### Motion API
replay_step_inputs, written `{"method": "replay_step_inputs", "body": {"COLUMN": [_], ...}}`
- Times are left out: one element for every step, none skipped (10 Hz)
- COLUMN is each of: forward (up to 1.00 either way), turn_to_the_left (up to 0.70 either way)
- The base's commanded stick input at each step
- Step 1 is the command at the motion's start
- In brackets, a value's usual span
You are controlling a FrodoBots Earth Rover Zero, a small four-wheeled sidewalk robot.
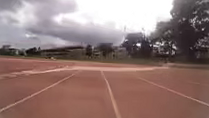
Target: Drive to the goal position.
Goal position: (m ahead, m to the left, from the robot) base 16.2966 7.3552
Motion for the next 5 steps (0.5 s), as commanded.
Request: {"method": "replay_step_inputs", "body": {"forward": [0.45, 0.45, 0.45, 0.45, 0.45], "turn_to_the_left": [0.00, 0.00, 0.00, 0.00, 0.00]}}
